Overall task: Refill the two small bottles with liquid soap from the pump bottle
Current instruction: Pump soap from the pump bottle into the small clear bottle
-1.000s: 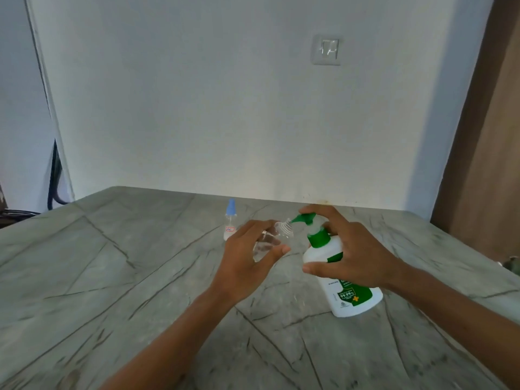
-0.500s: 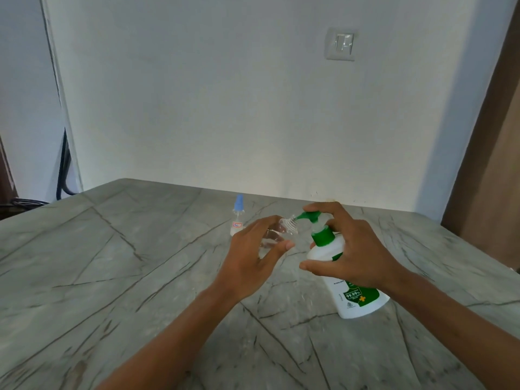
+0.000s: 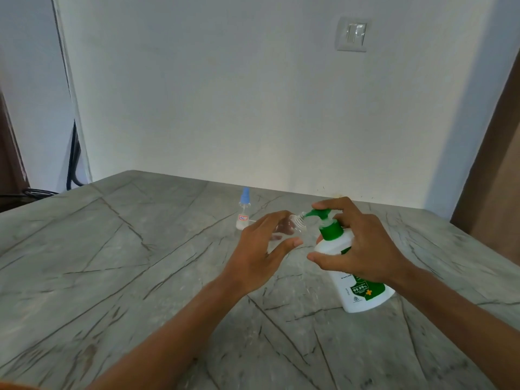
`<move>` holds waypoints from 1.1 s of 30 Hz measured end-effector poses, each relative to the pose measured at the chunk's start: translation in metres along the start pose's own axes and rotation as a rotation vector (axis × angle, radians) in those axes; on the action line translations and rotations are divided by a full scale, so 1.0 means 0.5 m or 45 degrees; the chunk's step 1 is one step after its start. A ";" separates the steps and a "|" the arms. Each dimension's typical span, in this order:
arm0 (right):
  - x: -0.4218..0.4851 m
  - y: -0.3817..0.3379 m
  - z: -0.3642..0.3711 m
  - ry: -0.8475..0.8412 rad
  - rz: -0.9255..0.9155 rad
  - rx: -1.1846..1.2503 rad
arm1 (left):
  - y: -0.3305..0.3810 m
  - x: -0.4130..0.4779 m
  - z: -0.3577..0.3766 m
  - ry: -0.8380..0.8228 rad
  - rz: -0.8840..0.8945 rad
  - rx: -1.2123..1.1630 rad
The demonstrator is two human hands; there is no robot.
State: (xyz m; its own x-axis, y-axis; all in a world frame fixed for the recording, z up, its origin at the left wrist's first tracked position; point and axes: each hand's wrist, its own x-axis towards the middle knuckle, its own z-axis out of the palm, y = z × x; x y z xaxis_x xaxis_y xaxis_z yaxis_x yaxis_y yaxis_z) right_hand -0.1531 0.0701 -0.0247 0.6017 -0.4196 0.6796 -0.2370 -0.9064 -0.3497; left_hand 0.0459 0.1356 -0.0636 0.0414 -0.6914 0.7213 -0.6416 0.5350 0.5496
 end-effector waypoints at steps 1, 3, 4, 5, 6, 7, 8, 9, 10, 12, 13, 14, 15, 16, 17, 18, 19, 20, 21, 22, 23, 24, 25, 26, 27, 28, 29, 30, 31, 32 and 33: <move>-0.003 0.000 0.000 -0.010 -0.019 -0.019 | 0.000 0.001 -0.001 0.013 0.006 0.008; -0.006 0.001 0.001 -0.020 -0.044 -0.084 | 0.000 0.003 -0.002 0.036 0.024 0.028; -0.007 0.001 0.002 -0.021 -0.048 -0.106 | 0.000 0.003 -0.003 0.040 0.029 0.035; -0.007 0.001 0.003 -0.022 -0.055 -0.112 | 0.000 0.003 -0.004 0.042 0.033 0.036; -0.006 0.003 0.004 -0.021 -0.065 -0.109 | -0.001 0.003 -0.005 0.043 0.039 0.034; -0.005 0.004 0.005 -0.021 -0.069 -0.099 | -0.001 0.003 -0.005 0.043 0.047 0.029; -0.003 0.005 0.006 -0.018 -0.066 -0.082 | -0.002 0.003 -0.005 0.043 0.053 0.023; -0.001 0.005 0.006 -0.013 -0.060 -0.063 | -0.001 0.003 -0.005 0.045 0.058 0.020; 0.002 0.006 0.006 -0.008 -0.054 -0.049 | -0.001 0.003 -0.005 0.048 0.060 0.020; 0.007 0.008 0.007 -0.005 -0.050 -0.038 | -0.001 0.003 -0.005 0.051 0.057 0.024; 0.010 0.009 0.008 -0.006 -0.051 -0.032 | -0.002 0.003 -0.005 0.052 0.057 0.024; 0.011 0.010 0.008 -0.004 -0.052 -0.025 | -0.003 0.003 -0.006 0.054 0.057 0.024; 0.012 0.010 0.008 0.001 -0.052 -0.018 | -0.004 0.003 -0.006 0.051 0.056 0.022; 0.012 0.011 0.008 0.014 -0.052 -0.013 | -0.005 0.003 -0.006 0.044 0.055 0.019; 0.011 0.011 0.009 0.030 -0.048 -0.011 | -0.005 0.002 -0.005 0.036 0.057 0.015; 0.011 0.011 0.009 0.049 -0.043 -0.015 | -0.005 0.001 -0.004 0.029 0.061 0.013; 0.010 0.012 0.010 0.062 -0.039 -0.022 | -0.004 0.000 -0.002 0.024 0.064 0.015; 0.010 0.013 0.011 0.071 -0.038 -0.025 | -0.004 0.000 -0.001 0.019 0.069 0.022; 0.010 0.013 0.011 0.073 -0.037 -0.022 | -0.004 0.000 -0.001 0.016 0.072 0.031; 0.011 0.014 0.011 0.070 -0.040 -0.016 | -0.003 -0.001 -0.001 0.015 0.075 0.037; 0.010 0.015 0.012 0.064 -0.049 -0.006 | -0.002 0.000 -0.001 0.015 0.076 0.040; 0.008 0.016 0.013 0.057 -0.066 -0.002 | -0.002 0.000 -0.002 0.016 0.079 0.042; 0.006 0.016 0.014 0.047 -0.082 -0.011 | -0.001 0.001 -0.002 0.024 0.082 0.045; 0.004 0.016 0.014 0.037 -0.091 -0.038 | 0.000 0.001 -0.004 0.036 0.082 0.050; 0.001 0.017 0.015 0.029 -0.091 -0.077 | 0.002 0.002 -0.005 0.045 0.079 0.054; -0.001 0.018 0.015 0.025 -0.089 -0.123 | 0.004 0.003 -0.006 0.048 0.076 0.052; -0.003 0.019 0.017 0.022 -0.086 -0.168 | 0.004 0.003 -0.005 0.047 0.075 0.047; -0.004 0.020 0.018 0.023 -0.082 -0.209 | 0.003 0.002 -0.005 0.044 0.071 0.038; -0.004 0.021 0.019 0.025 -0.081 -0.242 | 0.004 0.002 -0.004 0.042 0.060 0.024; -0.003 0.021 0.021 0.028 -0.084 -0.262 | 0.004 0.001 -0.003 0.041 0.040 0.006; -0.001 0.019 0.021 0.030 -0.087 -0.264 | 0.005 0.000 -0.002 0.042 0.020 -0.013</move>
State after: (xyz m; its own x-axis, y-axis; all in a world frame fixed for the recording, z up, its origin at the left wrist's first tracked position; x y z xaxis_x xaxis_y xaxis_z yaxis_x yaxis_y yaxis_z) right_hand -0.1477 0.0622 -0.0354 0.6044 -0.3555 0.7130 -0.3497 -0.9225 -0.1636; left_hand 0.0451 0.1374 -0.0619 0.0569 -0.6663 0.7435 -0.6348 0.5506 0.5421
